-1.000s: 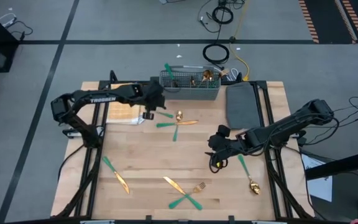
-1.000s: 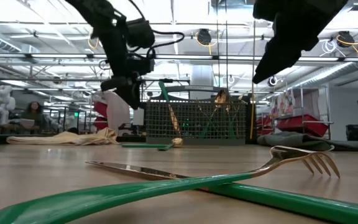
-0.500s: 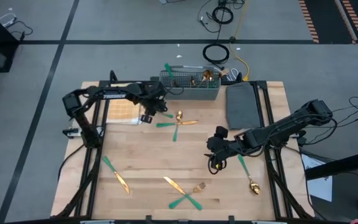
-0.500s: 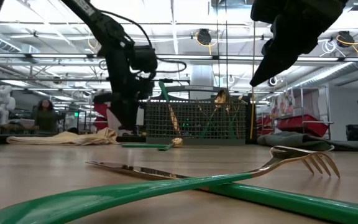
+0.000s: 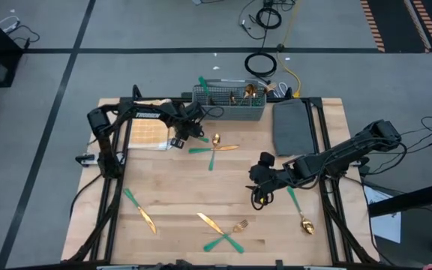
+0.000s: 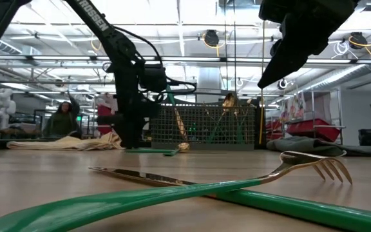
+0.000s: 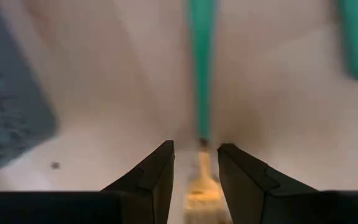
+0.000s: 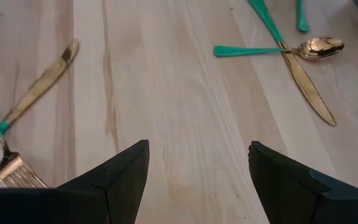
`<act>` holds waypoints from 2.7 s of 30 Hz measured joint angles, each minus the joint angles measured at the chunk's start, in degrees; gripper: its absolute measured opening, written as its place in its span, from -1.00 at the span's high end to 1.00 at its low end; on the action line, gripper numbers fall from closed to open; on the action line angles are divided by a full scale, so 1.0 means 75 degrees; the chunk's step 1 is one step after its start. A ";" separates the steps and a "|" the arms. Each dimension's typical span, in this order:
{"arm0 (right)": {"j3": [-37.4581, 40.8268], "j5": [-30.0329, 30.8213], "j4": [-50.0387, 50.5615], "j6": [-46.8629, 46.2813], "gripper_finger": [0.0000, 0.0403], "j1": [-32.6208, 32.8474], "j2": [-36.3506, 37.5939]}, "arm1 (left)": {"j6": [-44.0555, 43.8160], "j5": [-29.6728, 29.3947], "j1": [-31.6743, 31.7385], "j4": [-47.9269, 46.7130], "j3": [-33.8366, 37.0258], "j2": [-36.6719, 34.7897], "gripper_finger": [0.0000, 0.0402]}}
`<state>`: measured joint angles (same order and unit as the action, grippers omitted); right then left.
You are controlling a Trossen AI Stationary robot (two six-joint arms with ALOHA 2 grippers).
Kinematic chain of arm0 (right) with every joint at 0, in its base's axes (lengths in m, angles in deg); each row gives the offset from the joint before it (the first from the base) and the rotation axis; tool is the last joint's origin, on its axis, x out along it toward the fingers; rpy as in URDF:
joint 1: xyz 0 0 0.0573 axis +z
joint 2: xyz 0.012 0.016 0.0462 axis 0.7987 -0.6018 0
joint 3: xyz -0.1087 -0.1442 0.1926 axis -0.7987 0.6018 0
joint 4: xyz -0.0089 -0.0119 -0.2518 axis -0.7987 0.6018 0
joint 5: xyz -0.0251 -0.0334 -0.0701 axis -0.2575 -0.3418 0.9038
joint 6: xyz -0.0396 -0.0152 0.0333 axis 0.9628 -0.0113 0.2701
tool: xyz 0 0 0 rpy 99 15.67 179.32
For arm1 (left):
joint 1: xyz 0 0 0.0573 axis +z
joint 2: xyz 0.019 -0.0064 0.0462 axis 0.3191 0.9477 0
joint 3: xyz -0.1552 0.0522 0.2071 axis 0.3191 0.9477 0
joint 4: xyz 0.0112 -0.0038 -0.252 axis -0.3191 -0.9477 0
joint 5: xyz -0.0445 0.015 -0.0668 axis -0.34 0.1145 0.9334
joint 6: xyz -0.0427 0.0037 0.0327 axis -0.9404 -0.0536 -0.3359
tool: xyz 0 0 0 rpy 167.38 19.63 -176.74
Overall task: Sort silverware
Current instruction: Put the fork into the right section of the dish rack
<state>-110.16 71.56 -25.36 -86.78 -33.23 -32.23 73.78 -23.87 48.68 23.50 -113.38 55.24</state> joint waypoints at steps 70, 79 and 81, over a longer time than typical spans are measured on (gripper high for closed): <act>0.0000 0.1673 0.0758 -0.3034 -0.30 0.1685 -0.0183 | -0.0653 -0.3115 -0.2426 -0.1352 -0.3728 -0.1250 1.00; -0.0018 0.1836 -0.0514 -0.0101 -0.30 -0.0145 -0.0884 | -0.4479 -0.1005 -0.4065 -0.3152 -0.3662 -0.3150 1.00; -0.0201 0.1846 -0.0824 0.0592 -0.30 -0.0802 -0.0904 | -0.5308 -0.0985 -0.4508 -0.3033 -0.3460 -0.3692 1.00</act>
<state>-111.67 85.41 -31.54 -82.34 -39.24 -39.00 33.97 -31.26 14.87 0.74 -139.33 27.55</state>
